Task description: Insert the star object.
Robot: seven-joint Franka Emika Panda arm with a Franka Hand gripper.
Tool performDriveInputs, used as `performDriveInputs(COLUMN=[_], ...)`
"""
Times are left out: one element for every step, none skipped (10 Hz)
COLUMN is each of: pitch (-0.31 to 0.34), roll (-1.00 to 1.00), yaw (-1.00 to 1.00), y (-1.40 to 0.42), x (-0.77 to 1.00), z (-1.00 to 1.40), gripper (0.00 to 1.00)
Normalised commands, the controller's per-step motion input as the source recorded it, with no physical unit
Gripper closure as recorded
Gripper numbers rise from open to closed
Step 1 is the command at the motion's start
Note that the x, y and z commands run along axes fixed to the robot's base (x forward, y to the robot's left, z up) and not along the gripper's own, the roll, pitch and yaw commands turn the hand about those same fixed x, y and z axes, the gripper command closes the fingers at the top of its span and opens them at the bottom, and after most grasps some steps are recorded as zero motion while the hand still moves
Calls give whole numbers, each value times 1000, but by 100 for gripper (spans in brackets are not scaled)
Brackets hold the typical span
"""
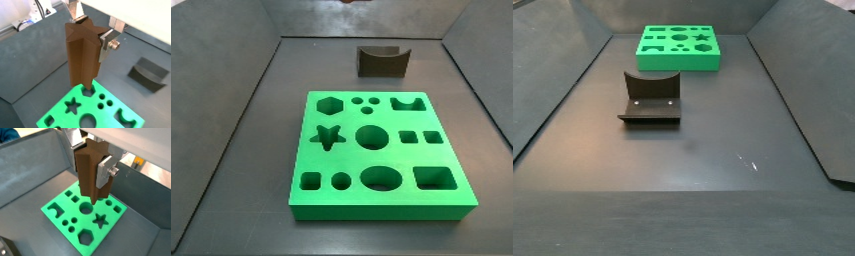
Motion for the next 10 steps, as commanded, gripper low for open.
performDriveInputs(pitch=[0,0,0,0,-4,-49,-64,-73,-46,-3], roll=[39,21,24,31,56,216,369,484,500,500], yaw=[66,46,40,0,0,20,63,17,0,-11], y=[-126,-177,-186,-317,-291,-111,-114,-100,-117,-357], x=[-300,-266,-254,-143,-106,-103,-57,0,0,89], z=[-1000,-1000,-1000,-1000,-1000,-1000,-691,-431,-326,-403], gripper=[100,100,100,100,100,100,100,100,100,100])
